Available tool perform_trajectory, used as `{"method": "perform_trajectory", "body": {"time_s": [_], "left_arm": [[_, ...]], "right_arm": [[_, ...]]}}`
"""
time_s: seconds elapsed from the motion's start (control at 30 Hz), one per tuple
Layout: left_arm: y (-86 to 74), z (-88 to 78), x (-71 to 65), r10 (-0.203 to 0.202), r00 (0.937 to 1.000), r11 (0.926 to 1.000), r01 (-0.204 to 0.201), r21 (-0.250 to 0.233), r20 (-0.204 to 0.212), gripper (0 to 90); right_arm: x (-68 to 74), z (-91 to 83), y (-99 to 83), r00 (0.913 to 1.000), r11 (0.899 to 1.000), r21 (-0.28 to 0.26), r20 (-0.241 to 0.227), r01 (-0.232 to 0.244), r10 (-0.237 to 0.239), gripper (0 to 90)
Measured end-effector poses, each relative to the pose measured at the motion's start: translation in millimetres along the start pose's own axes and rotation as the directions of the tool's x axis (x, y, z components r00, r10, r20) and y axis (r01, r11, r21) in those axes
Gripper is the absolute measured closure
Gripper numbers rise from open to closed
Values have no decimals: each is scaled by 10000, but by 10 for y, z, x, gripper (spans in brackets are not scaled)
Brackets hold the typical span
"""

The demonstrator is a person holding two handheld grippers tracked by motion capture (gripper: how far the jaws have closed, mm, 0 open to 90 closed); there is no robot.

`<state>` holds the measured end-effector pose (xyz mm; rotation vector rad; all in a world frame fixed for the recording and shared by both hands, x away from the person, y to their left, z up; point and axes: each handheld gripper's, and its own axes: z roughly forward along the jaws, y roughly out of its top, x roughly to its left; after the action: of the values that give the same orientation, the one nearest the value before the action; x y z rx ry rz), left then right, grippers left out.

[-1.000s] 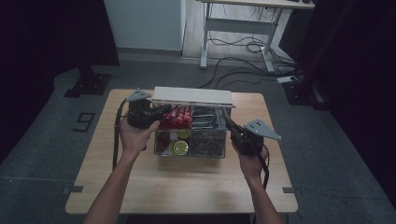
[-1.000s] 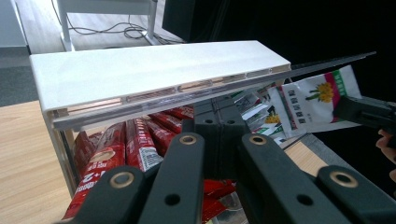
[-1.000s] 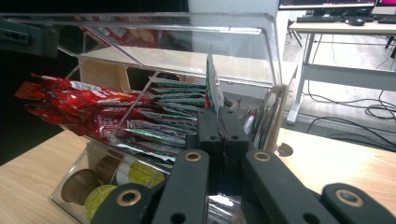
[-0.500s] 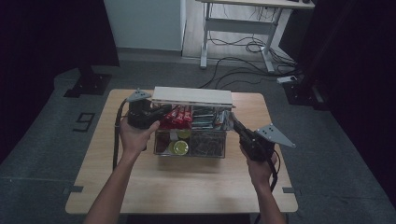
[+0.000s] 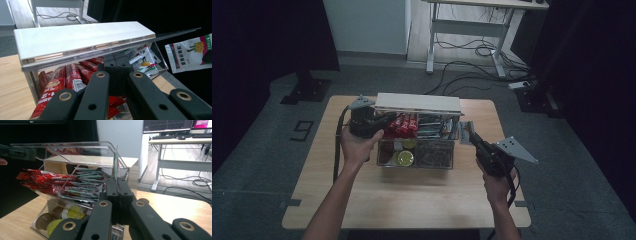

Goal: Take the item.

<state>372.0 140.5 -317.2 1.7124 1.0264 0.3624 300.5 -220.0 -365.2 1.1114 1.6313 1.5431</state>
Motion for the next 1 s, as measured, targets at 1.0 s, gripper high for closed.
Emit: {"method": "perform_trajectory", "body": {"time_s": [1.0], "left_arm": [[-2,-4,-21,29,10000,10000,-29,-1,-11,897]], "right_arm": [[-233,-109,-288,9980,9983,428,513,-388,366,890]]}}
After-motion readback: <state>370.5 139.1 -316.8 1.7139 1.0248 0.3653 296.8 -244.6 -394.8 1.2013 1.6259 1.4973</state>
